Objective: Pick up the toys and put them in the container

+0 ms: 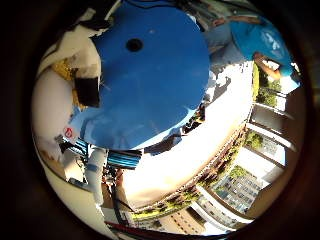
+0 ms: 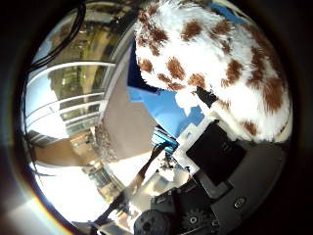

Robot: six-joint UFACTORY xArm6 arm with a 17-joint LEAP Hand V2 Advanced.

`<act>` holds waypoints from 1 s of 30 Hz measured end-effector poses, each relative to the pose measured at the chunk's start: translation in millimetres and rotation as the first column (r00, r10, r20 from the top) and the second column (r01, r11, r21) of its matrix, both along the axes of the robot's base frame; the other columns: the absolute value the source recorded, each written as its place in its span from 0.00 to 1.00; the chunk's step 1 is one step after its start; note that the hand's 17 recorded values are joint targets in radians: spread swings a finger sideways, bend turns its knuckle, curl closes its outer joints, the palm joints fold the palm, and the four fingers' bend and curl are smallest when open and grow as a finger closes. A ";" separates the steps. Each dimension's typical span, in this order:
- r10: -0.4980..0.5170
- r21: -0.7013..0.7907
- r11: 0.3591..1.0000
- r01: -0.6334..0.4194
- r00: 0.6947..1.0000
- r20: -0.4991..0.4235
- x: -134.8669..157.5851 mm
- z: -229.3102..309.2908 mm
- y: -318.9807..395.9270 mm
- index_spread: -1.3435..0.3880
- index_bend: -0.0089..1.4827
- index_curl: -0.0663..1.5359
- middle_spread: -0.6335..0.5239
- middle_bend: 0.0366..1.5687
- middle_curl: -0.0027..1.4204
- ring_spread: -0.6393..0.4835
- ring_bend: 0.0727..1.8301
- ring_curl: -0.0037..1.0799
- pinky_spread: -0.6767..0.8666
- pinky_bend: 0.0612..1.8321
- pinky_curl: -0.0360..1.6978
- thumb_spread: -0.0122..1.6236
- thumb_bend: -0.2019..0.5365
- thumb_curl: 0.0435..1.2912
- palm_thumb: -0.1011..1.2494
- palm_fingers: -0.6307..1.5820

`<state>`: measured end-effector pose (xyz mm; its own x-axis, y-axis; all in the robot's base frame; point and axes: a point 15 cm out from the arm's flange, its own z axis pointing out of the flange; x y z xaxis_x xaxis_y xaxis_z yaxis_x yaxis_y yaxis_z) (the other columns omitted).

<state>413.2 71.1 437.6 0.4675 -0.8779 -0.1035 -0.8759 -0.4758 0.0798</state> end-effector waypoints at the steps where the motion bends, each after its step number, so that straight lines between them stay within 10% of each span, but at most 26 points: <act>1: 0.012 0.012 1.000 -0.012 1.000 0.012 -1.4 3.1 15.1 0.18 0.37 0.60 0.36 0.79 0.77 0.48 0.84 0.73 0.54 0.89 0.47 0.66 0.26 0.59 0.83 0.64; 22: 0.051 -0.022 0.998 -0.051 0.998 -0.030 24.1 -137.7 233.7 0.14 0.37 0.87 0.37 0.84 0.77 0.48 0.88 0.73 0.52 0.88 0.51 0.66 0.23 0.63 0.70 0.60; 28: 0.043 -0.023 0.999 -0.043 0.999 -0.025 29.2 -161.0 252.3 0.18 0.34 0.85 0.40 0.73 0.69 0.59 0.78 0.64 0.56 0.80 0.48 0.68 0.23 0.56 0.67 0.58; 30: 0.047 -0.025 0.999 -0.048 0.998 -0.029 28.6 -161.7 251.8 0.23 0.18 0.80 0.41 0.57 0.62 0.64 0.74 0.63 0.59 0.82 0.49 0.68 0.22 0.53 0.64 0.40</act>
